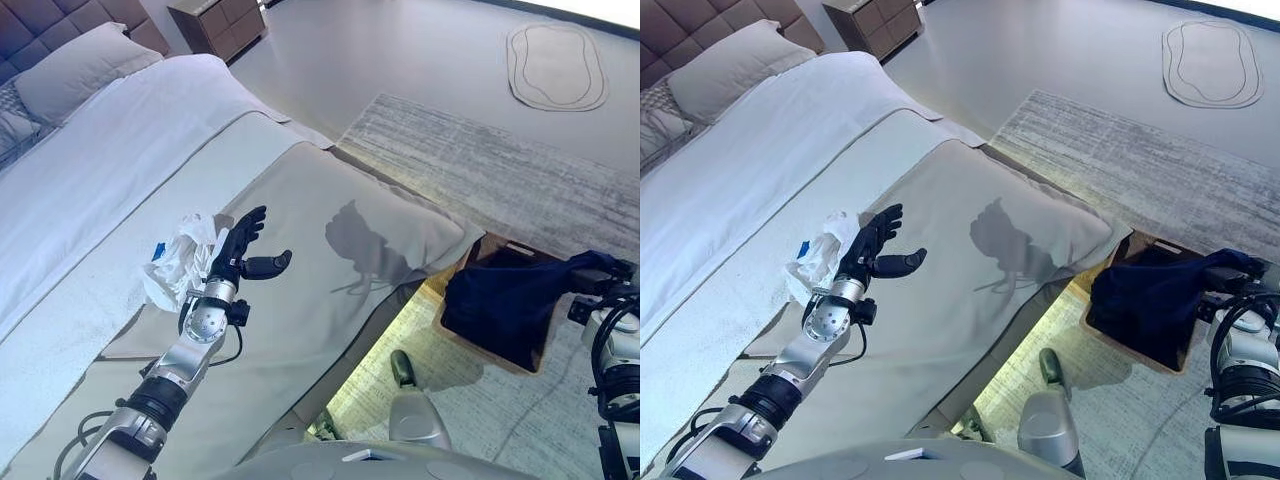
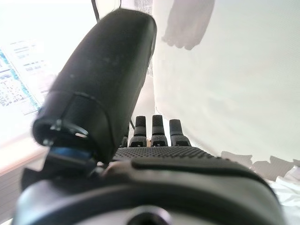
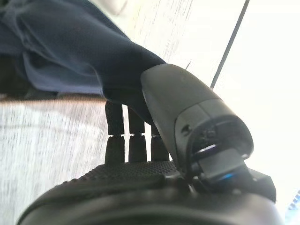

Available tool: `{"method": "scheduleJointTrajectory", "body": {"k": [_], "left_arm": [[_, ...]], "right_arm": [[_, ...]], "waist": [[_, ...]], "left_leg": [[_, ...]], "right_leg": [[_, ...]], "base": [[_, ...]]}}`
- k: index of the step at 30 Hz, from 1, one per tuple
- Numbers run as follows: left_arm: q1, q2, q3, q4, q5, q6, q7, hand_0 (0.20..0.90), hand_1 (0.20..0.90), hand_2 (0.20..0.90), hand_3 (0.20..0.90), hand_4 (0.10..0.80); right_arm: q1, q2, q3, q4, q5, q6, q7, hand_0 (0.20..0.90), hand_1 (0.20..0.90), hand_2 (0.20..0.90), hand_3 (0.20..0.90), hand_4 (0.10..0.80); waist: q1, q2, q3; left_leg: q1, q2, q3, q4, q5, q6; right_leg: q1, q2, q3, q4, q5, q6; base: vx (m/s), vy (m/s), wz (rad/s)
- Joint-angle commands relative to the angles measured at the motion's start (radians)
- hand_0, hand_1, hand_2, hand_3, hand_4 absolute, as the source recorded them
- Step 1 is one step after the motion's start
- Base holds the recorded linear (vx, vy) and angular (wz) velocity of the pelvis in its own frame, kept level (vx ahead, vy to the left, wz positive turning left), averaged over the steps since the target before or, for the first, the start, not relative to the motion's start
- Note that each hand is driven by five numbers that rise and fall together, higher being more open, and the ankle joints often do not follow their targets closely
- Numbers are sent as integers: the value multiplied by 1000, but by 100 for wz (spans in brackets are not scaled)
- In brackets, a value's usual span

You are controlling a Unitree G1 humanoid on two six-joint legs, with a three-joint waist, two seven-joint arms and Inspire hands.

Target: Pick up the clothes from the bed and place them into the basket

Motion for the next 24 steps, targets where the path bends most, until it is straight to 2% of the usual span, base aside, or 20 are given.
{"method": "scheduleJointTrajectory", "body": {"k": [1, 4, 5, 6, 14, 24], "left_arm": [[-91, 35, 3, -63, -8, -72, 42, 900, 900, 900, 900, 800], [-93, 29, 0, -64, -4, -70, 47, 900, 900, 900, 900, 800], [-93, 28, -1, -63, -3, -71, 48, 900, 900, 900, 900, 800], [-92, 24, -2, -64, 1, -71, 51, 900, 900, 900, 900, 800], [-97, 22, 0, -73, 4, -57, 51, 900, 900, 900, 900, 800], [-85, 25, 11, -74, 8, -54, 42, 900, 900, 900, 900, 800]], "right_arm": [[-107, -124, -43, -5, -82, -86, -70, 300, 300, 300, 200, 100], [-103, -129, -41, 0, -111, -73, -73, 300, 300, 300, 200, 100], [-101, -135, -39, 10, -137, -58, -78, 535, 535, 535, 475, 375], [-96, -138, -39, 25, -128, -65, -73, 900, 900, 900, 900, 800], [-97, -144, -30, 53, -129, -63, -17, 900, 900, 900, 900, 800], [-85, -121, -9, 28, -148, -50, 10, 900, 900, 900, 900, 800]], "waist": [[-5, -37, -19], [-10, -35, -19], [-11, -34, -19], [-13, -33, -19], [-10, -28, -19], [1, -42, -24]], "left_leg": [[-1, -2, -107, 36, -68, -31], [-2, -2, -104, 37, -68, -31], [-2, -1, -101, 38, -68, -32], [-3, 0, -100, 37, -67, -32], [-1, -1, -101, 36, -65, -33], [0, -3, -107, 39, -68, -28]], "right_leg": [[58, 57, -76, 18, -86, -21], [55, 58, -70, 18, -86, -22], [56, 59, -69, 18, -87, -22], [55, 58, -68, 18, -87, -23], [60, 58, -67, 18, -89, -25], [64, 56, -73, 18, -88, -26]], "base": [[0, 0, 0], [0, 0, 0], [0, 0, 0], [0, 0, 0], [0, 0, 0], [0, 0, 0]]}}
